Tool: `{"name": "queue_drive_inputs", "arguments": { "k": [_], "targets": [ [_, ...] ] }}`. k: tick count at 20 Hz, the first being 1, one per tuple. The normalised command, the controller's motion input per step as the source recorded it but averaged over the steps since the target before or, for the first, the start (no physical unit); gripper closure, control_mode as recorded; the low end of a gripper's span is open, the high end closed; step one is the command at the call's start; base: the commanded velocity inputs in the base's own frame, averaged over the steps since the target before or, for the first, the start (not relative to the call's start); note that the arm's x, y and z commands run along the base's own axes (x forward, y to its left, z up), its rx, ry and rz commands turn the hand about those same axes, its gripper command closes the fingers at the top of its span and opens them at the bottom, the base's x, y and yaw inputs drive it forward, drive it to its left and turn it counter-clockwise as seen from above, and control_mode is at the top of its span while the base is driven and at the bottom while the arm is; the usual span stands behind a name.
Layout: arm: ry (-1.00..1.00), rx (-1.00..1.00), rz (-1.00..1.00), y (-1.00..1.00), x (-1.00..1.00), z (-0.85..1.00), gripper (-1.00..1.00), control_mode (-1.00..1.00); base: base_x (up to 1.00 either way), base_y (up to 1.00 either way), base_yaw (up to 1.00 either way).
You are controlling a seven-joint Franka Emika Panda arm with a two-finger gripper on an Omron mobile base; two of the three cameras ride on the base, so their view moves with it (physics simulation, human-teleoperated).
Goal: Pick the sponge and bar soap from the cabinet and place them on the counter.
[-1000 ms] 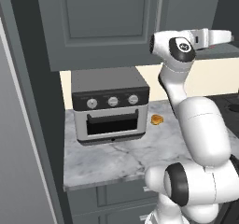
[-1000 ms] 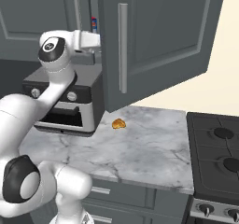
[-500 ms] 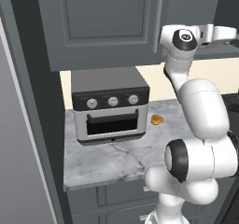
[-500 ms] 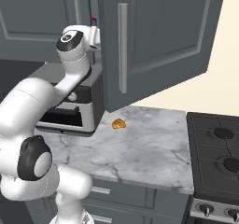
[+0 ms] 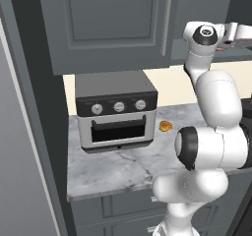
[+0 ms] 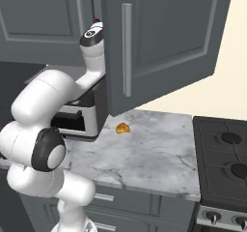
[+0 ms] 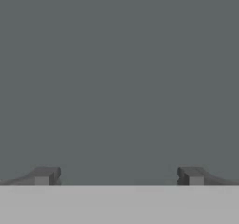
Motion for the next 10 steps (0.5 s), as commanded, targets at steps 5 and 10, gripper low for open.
{"name": "queue_drive_inputs", "arguments": {
  "k": [5, 10],
  "targets": [
    [0.0, 0.04, -0.21, -0.51, -0.3, 0.0, -1.0, -1.0, 0.0, 0.0, 0.0],
    [0.0, 0.02, -0.19, -0.43, -0.32, 0.0, -1.0, -1.0, 0.0, 0.0, 0.0]
  ]
}}
